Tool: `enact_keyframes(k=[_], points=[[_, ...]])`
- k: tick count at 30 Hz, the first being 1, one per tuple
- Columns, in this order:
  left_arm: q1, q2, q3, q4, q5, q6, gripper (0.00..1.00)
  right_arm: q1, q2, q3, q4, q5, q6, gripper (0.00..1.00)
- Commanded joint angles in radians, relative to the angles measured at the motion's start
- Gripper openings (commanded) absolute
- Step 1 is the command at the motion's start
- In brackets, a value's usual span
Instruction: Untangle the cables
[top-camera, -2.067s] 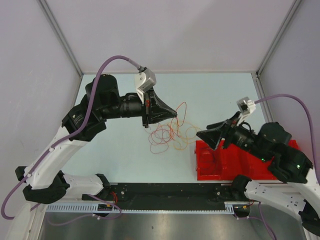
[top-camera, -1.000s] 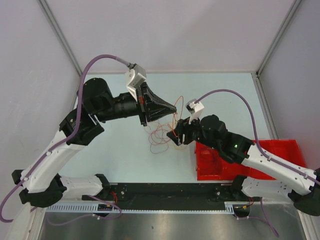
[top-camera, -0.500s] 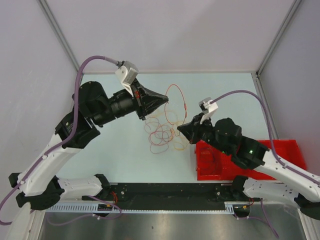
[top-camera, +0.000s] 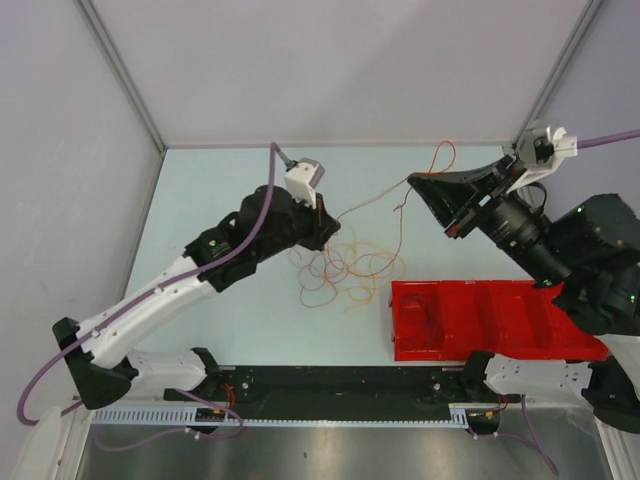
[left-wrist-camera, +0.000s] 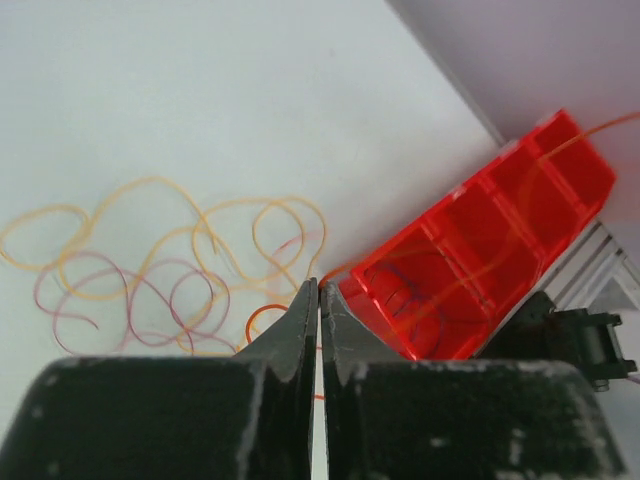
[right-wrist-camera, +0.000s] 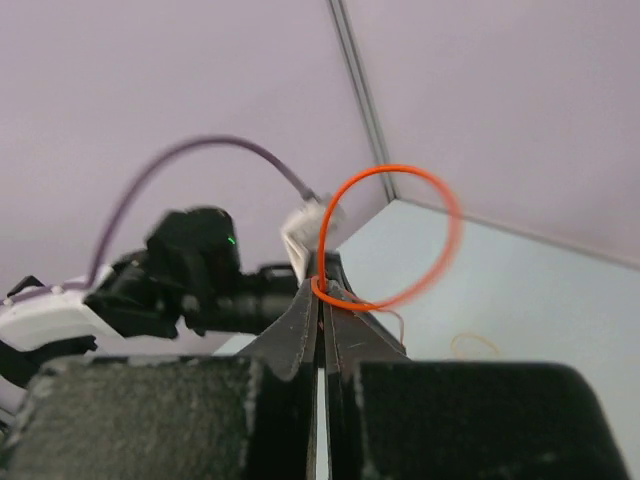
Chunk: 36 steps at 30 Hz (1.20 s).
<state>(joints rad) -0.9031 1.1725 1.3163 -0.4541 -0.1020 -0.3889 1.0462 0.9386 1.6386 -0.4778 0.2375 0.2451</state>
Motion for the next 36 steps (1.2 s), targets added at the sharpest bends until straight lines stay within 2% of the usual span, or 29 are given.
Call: enact_keyframes(k=[1, 6, 10, 11, 12, 15, 16, 22, 36], points=[[-0.003, 0.059, -0.045, 0.048, -0.013, -0.074, 0.04, 0.006, 0.074, 0.148, -0.111, 0.049, -0.096, 0.00], [-0.003, 0.169, -0.071, 0.020, -0.021, -0.087, 0.08, 0.006, 0.094, 0.289, -0.153, 0.106, -0.130, 0.00], [-0.003, 0.217, -0.072, 0.051, 0.048, -0.093, 0.20, 0.006, 0.103, 0.355, -0.205, 0.140, -0.139, 0.00], [-0.005, 0.219, -0.080, 0.063, 0.062, -0.097, 0.26, 0.006, 0.100, 0.356, -0.215, 0.154, -0.139, 0.00], [-0.006, 0.217, -0.086, 0.075, 0.091, -0.099, 0.48, 0.006, 0.091, 0.353, -0.220, 0.163, -0.139, 0.00], [-0.007, 0.197, -0.095, 0.106, 0.094, -0.107, 0.80, 0.006, 0.074, 0.348, -0.240, 0.200, -0.138, 0.00], [-0.007, 0.184, -0.095, 0.101, 0.094, -0.107, 0.83, 0.006, 0.071, 0.349, -0.246, 0.207, -0.138, 0.00], [-0.007, 0.110, -0.101, -0.012, 0.026, -0.103, 0.87, 0.006, 0.066, 0.385, -0.298, 0.238, -0.129, 0.00], [-0.005, -0.331, -0.279, -0.325, -0.248, -0.082, 0.88, 0.006, 0.034, 0.426, -0.455, 0.439, -0.150, 0.00]])
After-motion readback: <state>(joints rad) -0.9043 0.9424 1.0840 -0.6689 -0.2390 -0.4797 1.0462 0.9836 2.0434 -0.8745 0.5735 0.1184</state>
